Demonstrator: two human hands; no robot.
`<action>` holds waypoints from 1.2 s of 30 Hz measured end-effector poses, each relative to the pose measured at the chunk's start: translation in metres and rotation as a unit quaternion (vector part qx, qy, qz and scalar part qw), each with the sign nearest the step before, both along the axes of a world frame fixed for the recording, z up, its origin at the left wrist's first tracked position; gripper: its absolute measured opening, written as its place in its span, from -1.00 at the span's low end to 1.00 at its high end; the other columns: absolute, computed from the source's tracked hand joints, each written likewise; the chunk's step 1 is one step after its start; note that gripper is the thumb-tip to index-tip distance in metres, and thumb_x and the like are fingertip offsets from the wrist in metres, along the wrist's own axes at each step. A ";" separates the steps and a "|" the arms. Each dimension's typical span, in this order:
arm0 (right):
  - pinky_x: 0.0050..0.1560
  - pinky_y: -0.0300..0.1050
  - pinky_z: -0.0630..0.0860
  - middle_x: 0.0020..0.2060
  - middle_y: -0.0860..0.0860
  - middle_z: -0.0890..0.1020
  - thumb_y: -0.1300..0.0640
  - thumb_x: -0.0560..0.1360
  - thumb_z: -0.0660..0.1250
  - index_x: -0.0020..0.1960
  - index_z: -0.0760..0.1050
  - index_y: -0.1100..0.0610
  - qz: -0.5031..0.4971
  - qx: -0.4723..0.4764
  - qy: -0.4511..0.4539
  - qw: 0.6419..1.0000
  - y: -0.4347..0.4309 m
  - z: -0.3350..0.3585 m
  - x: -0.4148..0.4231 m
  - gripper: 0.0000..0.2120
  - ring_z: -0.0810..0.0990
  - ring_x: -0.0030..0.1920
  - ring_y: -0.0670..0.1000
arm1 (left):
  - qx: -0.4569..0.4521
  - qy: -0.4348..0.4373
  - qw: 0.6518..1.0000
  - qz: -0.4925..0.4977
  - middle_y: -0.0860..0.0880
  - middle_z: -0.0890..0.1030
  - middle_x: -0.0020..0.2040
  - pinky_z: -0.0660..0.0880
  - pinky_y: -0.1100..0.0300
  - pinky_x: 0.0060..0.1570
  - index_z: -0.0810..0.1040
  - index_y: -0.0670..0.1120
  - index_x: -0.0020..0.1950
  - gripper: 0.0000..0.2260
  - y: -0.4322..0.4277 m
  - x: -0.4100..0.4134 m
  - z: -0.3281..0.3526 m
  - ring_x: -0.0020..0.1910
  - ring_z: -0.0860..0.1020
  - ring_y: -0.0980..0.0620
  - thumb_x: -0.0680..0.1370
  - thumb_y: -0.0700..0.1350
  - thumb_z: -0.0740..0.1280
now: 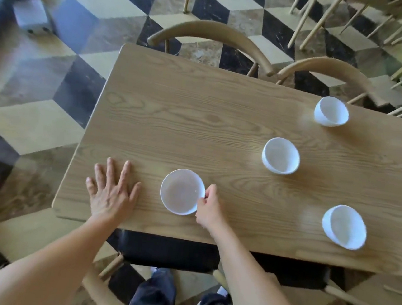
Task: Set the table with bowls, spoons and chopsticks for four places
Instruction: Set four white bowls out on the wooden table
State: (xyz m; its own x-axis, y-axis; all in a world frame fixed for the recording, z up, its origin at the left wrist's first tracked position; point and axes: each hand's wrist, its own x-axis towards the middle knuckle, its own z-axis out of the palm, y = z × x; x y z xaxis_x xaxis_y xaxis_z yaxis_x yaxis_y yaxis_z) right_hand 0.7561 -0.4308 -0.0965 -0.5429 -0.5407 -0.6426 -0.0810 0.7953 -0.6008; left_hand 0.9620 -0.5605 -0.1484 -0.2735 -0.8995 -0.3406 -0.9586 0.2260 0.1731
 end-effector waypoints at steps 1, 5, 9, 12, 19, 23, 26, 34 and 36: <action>-0.33 -0.04 0.28 -0.29 0.03 0.36 0.20 0.49 0.00 -0.28 0.10 -0.09 0.002 0.002 0.005 1.000 -0.005 0.001 0.003 -0.75 0.33 -0.30 0.05 | 0.003 0.001 1.000 0.001 -0.07 -0.12 0.65 -0.16 -0.25 0.50 -0.03 0.19 0.61 -0.38 -0.002 0.002 0.001 0.60 -0.19 -0.21 0.58 0.32 0.01; -0.32 -0.04 0.25 -0.30 0.04 0.36 0.22 0.49 0.00 -0.25 0.11 -0.03 -0.011 0.018 0.027 0.999 -0.011 0.005 0.003 -0.79 0.32 -0.30 0.06 | 0.016 0.012 1.000 0.004 -0.10 -0.13 0.64 -0.18 -0.28 0.50 -0.02 0.16 0.60 -0.38 -0.003 -0.001 0.004 0.59 -0.20 -0.24 0.58 0.31 0.03; -0.39 -0.11 0.25 -0.29 0.04 0.41 0.20 0.52 0.06 -0.22 0.15 -0.02 -0.026 0.034 0.028 0.999 -0.010 0.010 -0.002 -0.80 0.33 -0.34 0.05 | 0.033 0.011 0.999 0.022 -0.11 -0.15 0.64 -0.20 -0.33 0.48 0.01 0.18 0.58 -0.40 -0.007 -0.015 0.007 0.58 -0.22 -0.30 0.58 0.31 0.04; -0.55 -0.26 0.24 -0.27 0.08 0.50 0.10 0.57 0.22 -0.08 0.27 0.05 -0.032 0.039 -0.015 0.999 -0.006 0.022 -0.007 -0.87 0.33 -0.50 0.01 | 0.038 0.008 0.999 0.013 -0.10 -0.17 0.64 -0.19 -0.34 0.47 -0.01 0.19 0.60 -0.38 -0.016 -0.033 0.010 0.57 -0.21 -0.33 0.58 0.31 0.07; -0.64 -0.31 0.10 -0.28 0.13 0.63 -0.04 0.57 0.31 0.04 0.42 0.20 -0.326 -0.016 -0.070 0.943 0.018 0.039 -0.098 -0.71 0.29 -0.63 -0.10 | 0.031 0.000 1.000 0.004 -0.12 -0.19 0.64 -0.22 -0.39 0.45 -0.05 0.15 0.62 -0.35 -0.047 -0.056 0.004 0.56 -0.25 -0.34 0.58 0.33 0.01; -0.67 -0.34 0.08 -0.14 0.21 0.64 -0.05 0.59 0.28 0.07 0.43 0.12 -0.442 -0.054 -0.114 0.888 0.018 0.043 -0.151 -0.77 0.25 -0.66 -0.12 | 0.027 -0.001 0.999 0.028 -0.13 -0.18 0.64 -0.29 -0.41 0.42 -0.06 0.15 0.62 -0.34 -0.047 -0.068 -0.001 0.55 -0.30 -0.34 0.57 0.36 -0.04; -0.68 -0.34 0.09 -0.06 0.25 0.64 0.04 0.65 0.15 0.18 0.37 0.09 -0.476 -0.061 -0.133 0.867 0.010 0.036 -0.171 -0.83 0.25 -0.67 -0.12 | 0.008 -0.020 0.999 0.033 -0.14 -0.18 0.64 -0.27 -0.42 0.43 -0.07 0.14 0.62 -0.31 -0.043 -0.071 -0.008 0.55 -0.29 -0.34 0.55 0.38 -0.08; -0.66 -0.35 0.03 -0.23 0.23 0.61 0.39 0.48 0.00 0.03 0.45 0.29 -0.486 -0.052 -0.087 0.868 -0.002 0.019 -0.189 -0.72 0.22 -0.66 -0.14 | -0.015 -0.028 0.998 0.051 -0.11 -0.16 0.64 -0.27 -0.37 0.45 -0.04 0.16 0.61 -0.30 -0.041 -0.074 -0.010 0.56 -0.28 -0.29 0.53 0.40 -0.05; -0.67 -0.36 0.04 -0.26 0.22 0.60 0.39 0.49 0.01 0.10 0.41 0.25 -0.449 -0.038 -0.091 0.888 -0.010 0.017 -0.178 -0.71 0.20 -0.66 -0.13 | -0.015 -0.025 0.998 0.053 -0.11 -0.15 0.64 -0.27 -0.37 0.46 -0.02 0.16 0.61 -0.30 -0.042 -0.075 -0.007 0.57 -0.28 -0.29 0.52 0.40 -0.04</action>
State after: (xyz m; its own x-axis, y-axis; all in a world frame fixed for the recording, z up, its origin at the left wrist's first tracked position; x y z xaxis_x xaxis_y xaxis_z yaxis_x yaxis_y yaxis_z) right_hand 0.5781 -0.4410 -0.0799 -0.6680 0.0117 -0.7441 0.6691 0.4471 -0.5936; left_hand 0.8870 -0.6021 -0.1556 -0.1590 -0.9329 -0.3230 -0.9848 0.1265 0.1194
